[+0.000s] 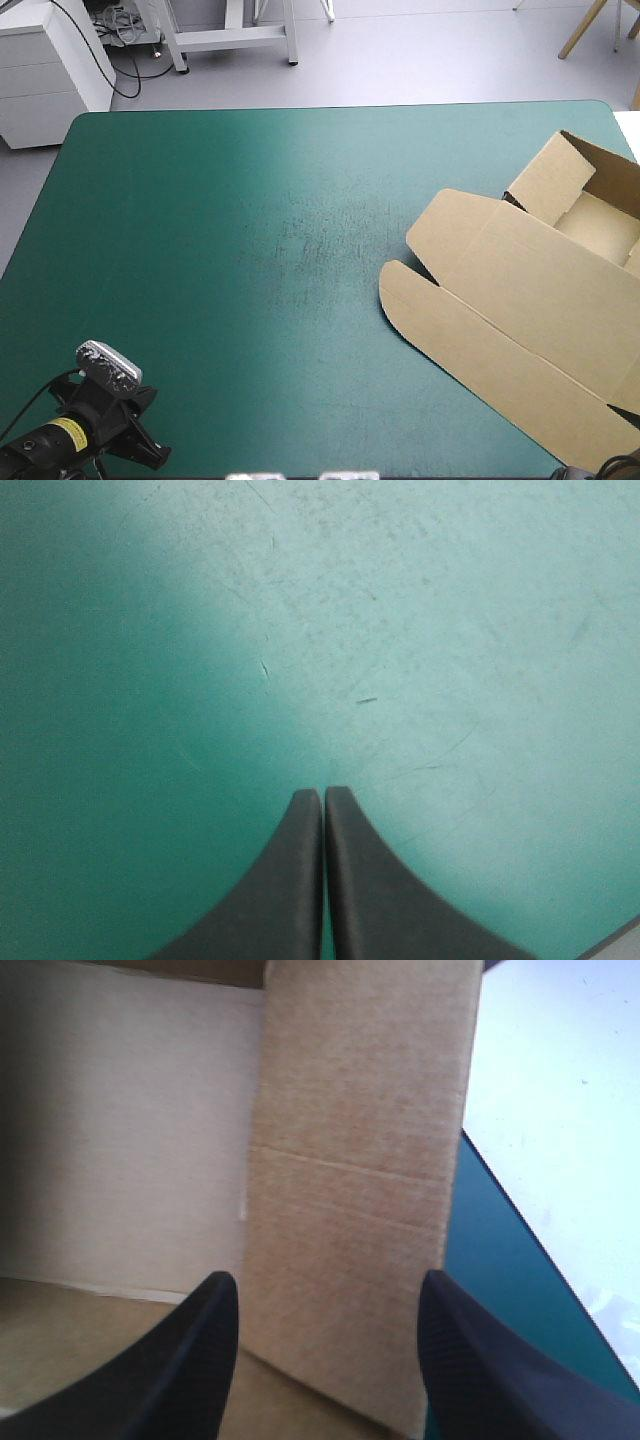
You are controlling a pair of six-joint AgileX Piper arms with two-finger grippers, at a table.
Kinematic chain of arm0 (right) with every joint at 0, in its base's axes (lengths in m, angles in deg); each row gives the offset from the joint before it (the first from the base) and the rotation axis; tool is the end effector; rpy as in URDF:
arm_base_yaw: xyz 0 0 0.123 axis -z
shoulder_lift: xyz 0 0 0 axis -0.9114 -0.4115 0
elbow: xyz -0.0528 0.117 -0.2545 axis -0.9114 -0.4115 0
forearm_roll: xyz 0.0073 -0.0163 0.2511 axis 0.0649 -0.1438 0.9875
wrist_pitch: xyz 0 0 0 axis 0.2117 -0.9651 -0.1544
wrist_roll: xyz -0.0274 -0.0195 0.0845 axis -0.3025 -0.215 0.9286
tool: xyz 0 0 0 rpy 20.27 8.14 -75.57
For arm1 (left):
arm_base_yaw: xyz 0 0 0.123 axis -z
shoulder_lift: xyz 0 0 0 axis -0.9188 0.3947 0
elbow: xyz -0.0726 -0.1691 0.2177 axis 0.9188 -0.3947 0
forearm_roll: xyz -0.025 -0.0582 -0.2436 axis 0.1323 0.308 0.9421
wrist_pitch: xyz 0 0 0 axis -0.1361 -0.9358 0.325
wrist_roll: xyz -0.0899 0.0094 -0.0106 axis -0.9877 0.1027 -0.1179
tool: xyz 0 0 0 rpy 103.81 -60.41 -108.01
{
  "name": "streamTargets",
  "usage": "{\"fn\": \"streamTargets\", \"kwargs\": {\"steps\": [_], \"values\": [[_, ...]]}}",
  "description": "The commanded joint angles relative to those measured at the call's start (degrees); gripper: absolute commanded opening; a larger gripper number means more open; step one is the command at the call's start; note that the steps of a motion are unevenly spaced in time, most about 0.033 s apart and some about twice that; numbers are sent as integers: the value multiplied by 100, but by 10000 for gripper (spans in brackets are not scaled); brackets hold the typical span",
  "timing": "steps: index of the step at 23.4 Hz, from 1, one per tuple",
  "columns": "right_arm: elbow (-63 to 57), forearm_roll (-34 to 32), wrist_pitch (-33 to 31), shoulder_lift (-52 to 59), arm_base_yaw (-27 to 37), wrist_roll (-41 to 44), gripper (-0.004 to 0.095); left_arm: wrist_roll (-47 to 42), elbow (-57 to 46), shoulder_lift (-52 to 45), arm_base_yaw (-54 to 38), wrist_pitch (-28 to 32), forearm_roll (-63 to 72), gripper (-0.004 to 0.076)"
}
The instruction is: Fold the box
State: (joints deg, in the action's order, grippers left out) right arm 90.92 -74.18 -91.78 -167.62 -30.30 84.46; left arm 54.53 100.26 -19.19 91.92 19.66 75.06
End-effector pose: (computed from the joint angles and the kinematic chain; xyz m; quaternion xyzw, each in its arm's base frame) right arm 0.2941 -0.2016 0.3567 0.2742 0.9378 -0.0368 0.2098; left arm 0.0532 -0.0238 0.2646 0.2566 0.8987 -0.0507 0.3520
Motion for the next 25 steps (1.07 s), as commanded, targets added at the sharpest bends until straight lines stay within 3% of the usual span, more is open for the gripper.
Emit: {"fn": "streamTargets", "kwargs": {"steps": [1, 4, 7, 8, 12, 19, 23, 25], "values": [[103, 753, 101, 868, 32, -97, 477, -34, 141, 49, 25, 294, 7, -10], [18, 1334, 101, 1447, 32, -494, 457, -34, 141, 49, 25, 291, 7, -10], [-164, 1502, 101, 1931, 32, -625, 397, -34, 141, 49, 25, 291, 7, -10], [-385, 1502, 101, 2300, 32, -625, 274, -34, 141, 49, 25, 291, 7, -10], [-1100, 1411, 101, 3134, -258, -728, -19, -34, 141, 49, 25, 291, 7, -10], [-3060, 1358, 101, 5282, -1767, -1458, -8, -34, 141, 49, 25, 270, 7, -10], [-4464, 1502, 173, 6500, -1984, -1557, -18, -34, 141, 49, 25, 270, 7, -10], [-5072, 1514, 330, 6940, -1984, -2111, -18, -34, 141, 49, 25, 249, 7, -10]]}}
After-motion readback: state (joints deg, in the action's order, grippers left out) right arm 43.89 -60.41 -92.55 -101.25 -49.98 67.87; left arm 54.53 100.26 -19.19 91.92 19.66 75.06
